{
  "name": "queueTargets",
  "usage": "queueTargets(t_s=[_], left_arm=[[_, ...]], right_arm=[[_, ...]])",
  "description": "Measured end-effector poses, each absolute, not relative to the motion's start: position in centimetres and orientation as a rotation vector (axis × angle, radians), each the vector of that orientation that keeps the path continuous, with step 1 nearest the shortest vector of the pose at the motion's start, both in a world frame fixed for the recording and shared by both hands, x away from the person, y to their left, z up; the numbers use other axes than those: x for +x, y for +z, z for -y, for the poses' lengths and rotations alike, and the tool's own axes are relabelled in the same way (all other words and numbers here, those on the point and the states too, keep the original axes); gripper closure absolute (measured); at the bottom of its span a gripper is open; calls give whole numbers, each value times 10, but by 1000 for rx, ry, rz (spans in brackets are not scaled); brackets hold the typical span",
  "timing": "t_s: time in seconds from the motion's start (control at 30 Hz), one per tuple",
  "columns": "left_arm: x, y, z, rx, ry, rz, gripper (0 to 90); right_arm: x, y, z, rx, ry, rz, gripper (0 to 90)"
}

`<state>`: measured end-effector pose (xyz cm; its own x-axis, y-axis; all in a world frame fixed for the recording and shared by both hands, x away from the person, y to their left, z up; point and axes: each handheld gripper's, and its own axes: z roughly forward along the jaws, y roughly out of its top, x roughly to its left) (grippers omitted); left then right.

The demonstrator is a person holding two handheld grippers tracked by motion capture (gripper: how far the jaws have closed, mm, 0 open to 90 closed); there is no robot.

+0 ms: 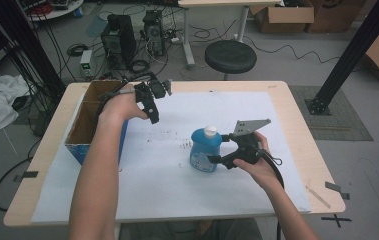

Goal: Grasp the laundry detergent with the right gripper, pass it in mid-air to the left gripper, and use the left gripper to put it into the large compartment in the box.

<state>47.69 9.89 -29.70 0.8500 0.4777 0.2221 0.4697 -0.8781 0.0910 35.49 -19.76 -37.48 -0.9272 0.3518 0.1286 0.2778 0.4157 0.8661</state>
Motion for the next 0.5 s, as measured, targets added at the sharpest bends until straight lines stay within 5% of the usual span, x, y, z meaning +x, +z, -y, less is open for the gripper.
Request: queueTargets(t_s=[0.5], left_arm=[[476,-298,-100,2984,376,-767,153]], right_arm=[[357,-389,184,591,1520,-2543,193]])
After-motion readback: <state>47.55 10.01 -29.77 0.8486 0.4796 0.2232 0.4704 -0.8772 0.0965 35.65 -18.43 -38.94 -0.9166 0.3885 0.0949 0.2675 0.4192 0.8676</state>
